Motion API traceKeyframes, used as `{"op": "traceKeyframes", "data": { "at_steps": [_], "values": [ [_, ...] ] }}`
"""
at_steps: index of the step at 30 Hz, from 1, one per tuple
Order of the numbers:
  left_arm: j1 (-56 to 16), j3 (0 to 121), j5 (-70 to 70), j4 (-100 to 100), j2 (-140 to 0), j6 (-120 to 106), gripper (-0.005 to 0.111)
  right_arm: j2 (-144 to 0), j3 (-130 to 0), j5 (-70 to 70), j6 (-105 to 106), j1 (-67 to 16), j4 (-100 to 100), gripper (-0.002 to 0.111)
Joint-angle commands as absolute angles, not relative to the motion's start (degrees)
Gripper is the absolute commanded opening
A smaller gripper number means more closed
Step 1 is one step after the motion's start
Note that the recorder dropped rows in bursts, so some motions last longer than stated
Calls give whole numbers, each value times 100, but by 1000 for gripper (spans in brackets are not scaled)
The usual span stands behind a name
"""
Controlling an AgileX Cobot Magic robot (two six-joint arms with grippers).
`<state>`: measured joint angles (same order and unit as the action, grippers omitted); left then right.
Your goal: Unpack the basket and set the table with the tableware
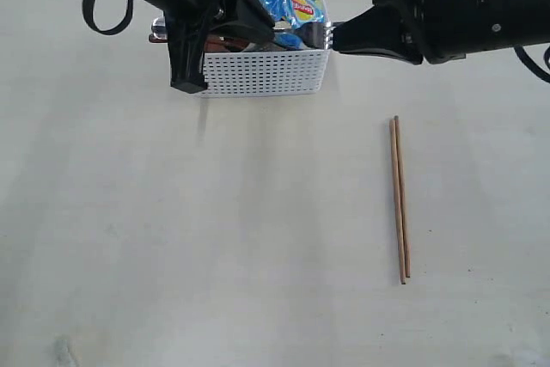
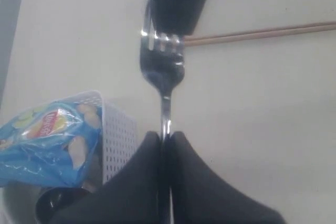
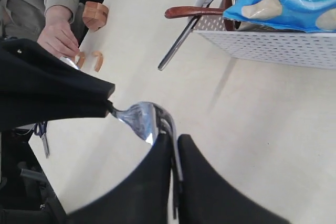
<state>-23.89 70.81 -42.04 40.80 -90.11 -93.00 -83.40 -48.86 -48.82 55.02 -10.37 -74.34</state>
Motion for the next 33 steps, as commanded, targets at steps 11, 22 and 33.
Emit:
{"op": "traceKeyframes", "data": {
  "at_steps": [11,22,33],
  "values": [
    [-2395,7076,-4290,4214,-8993,-8959,5,-8315,-4889,-4913,5555,-1016,-7503,0],
    [-2395,7076,-3910,4223,-8993,-8283,59,-8315,-4889,-4669,5795,-1016,-7503,0],
    [-2395,6843,-2909,7520,-8932,-4887,68,-7085,-4108,-2156,10407,-1628,-9995,0]
  ]
}}
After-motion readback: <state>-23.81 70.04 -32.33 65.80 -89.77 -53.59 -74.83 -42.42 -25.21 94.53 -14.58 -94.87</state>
